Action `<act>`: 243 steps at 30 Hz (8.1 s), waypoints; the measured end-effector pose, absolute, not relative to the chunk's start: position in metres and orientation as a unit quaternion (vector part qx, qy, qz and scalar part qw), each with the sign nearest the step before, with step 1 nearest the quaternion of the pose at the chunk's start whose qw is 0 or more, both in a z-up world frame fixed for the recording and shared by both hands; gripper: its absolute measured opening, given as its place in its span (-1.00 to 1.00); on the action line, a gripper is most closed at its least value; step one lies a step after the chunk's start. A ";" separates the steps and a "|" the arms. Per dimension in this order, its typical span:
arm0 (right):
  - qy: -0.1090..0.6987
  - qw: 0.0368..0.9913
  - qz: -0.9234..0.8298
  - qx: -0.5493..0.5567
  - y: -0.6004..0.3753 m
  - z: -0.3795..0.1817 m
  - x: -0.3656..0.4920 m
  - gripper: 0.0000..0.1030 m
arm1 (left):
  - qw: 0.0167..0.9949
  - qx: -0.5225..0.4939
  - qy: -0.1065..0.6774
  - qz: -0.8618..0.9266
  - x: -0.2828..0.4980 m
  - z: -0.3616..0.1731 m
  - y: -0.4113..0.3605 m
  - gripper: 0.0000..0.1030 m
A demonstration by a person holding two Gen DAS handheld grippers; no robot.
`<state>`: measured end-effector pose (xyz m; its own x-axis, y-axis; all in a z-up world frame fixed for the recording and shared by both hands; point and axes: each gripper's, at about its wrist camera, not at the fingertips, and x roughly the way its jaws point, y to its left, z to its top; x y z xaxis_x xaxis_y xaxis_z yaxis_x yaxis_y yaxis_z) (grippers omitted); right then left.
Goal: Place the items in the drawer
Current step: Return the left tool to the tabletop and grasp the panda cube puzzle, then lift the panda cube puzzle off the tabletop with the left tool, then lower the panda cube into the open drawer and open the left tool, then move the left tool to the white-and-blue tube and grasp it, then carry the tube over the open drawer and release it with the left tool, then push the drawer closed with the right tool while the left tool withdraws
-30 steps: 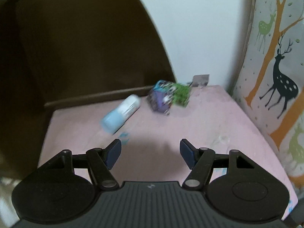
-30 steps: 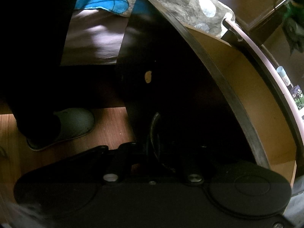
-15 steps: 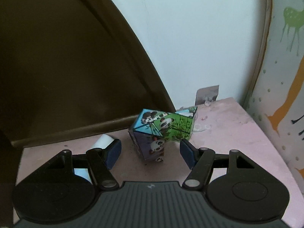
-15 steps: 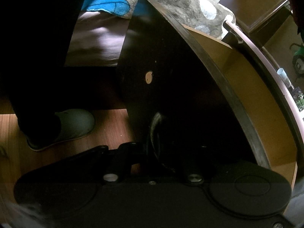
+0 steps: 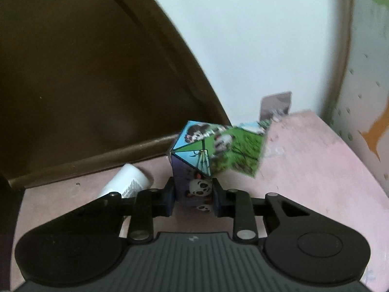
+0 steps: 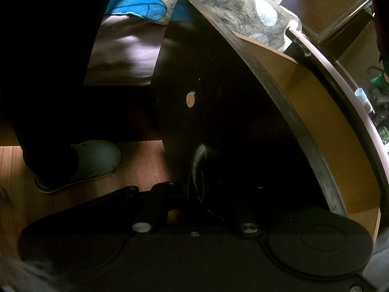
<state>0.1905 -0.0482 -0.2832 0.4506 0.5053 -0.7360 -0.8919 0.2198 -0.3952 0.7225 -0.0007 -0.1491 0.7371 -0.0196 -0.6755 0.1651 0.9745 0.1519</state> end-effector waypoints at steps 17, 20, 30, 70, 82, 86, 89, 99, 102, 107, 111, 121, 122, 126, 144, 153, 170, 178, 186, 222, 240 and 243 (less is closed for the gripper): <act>0.235 0.743 0.464 -0.421 -0.045 -0.284 0.188 -0.92 | 0.909 0.163 0.378 -0.067 0.613 -0.110 -0.014 -0.48; 0.234 0.743 0.463 -0.423 -0.044 -0.284 0.188 -0.92 | 0.907 0.172 0.379 -0.067 0.599 -0.105 -0.017 -0.48; 0.228 0.738 0.462 -0.436 -0.043 -0.286 0.186 -0.92 | 0.905 0.195 0.370 -0.075 0.553 -0.077 -0.026 -0.48; 0.223 0.731 0.464 -0.448 -0.043 -0.287 0.181 -0.92 | 0.817 0.114 0.547 -0.145 0.371 -0.229 -0.024 0.53; 0.223 0.734 0.460 -0.447 -0.045 -0.289 0.176 -0.92 | 0.843 0.128 0.503 -0.140 0.351 -0.174 -0.002 0.53; 0.224 0.735 0.459 -0.447 -0.045 -0.289 0.176 -0.92 | 0.857 0.155 0.476 -0.119 0.352 -0.152 0.001 0.53; 0.225 0.733 0.460 -0.448 -0.044 -0.289 0.177 -0.92 | 0.866 0.154 0.467 -0.093 0.359 -0.136 0.004 0.53; 0.228 0.735 0.455 -0.447 -0.041 -0.288 0.176 -0.92 | 0.888 0.183 0.416 -0.078 0.387 -0.101 -0.002 0.53; 0.227 0.735 0.456 -0.448 -0.041 -0.288 0.176 -0.91 | 0.892 0.180 0.409 -0.075 0.398 -0.103 -0.001 0.53; 0.225 0.734 0.458 -0.448 -0.042 -0.289 0.176 -0.91 | 0.902 0.170 0.391 -0.065 0.428 -0.109 0.008 0.53; 0.224 0.734 0.459 -0.447 -0.043 -0.289 0.175 -0.91 | 0.912 0.163 0.373 -0.052 0.462 -0.113 0.019 0.53; 0.219 0.733 0.462 -0.450 -0.043 -0.290 0.174 -0.90 | 0.931 0.148 0.333 -0.032 0.550 -0.121 0.045 0.53; 0.219 0.733 0.462 -0.449 -0.042 -0.290 0.174 -0.90 | 0.931 0.151 0.330 -0.034 0.558 -0.123 0.046 0.53; 0.218 0.733 0.463 -0.448 -0.043 -0.291 0.174 -0.90 | 0.932 0.149 0.326 -0.046 0.587 -0.130 0.052 0.53; 0.218 0.736 0.463 -0.444 -0.042 -0.291 0.172 -0.90 | 0.923 0.119 0.364 -0.043 0.700 -0.163 0.082 0.53; 0.215 0.735 0.464 -0.445 -0.041 -0.292 0.173 -0.90 | 0.909 0.062 0.403 -0.081 0.719 -0.168 0.093 -0.17; 0.214 0.730 0.461 -0.457 -0.038 -0.291 0.172 -0.94 | 0.908 0.024 0.413 -0.068 0.578 -0.146 0.077 -0.36; 0.214 0.730 0.458 -0.461 -0.035 -0.291 0.171 -0.95 | 0.897 -0.117 0.421 -0.069 0.484 -0.136 0.088 -0.36; 0.216 0.728 0.457 -0.463 -0.035 -0.291 0.170 -0.95 | 0.886 -0.172 0.425 -0.071 0.388 -0.127 0.090 -0.36; 0.237 0.746 0.425 -0.454 -0.035 -0.290 0.165 -0.90 | 0.849 -0.238 0.472 0.001 0.272 -0.232 0.141 0.44; 0.213 0.732 0.334 -0.554 -0.011 -0.305 0.138 -0.90 | 0.921 -0.122 0.368 0.038 0.109 -0.158 0.129 0.44; 0.222 0.738 0.313 -0.555 -0.005 -0.303 0.138 -0.92 | 0.918 -0.112 0.377 0.042 0.105 -0.159 0.133 0.44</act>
<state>0.1377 -0.0055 -0.3032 0.7046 0.2155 -0.6761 -0.7094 0.1876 -0.6794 0.1045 0.1326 -0.1594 0.7120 -0.0069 -0.7021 -0.1618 0.9714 -0.1737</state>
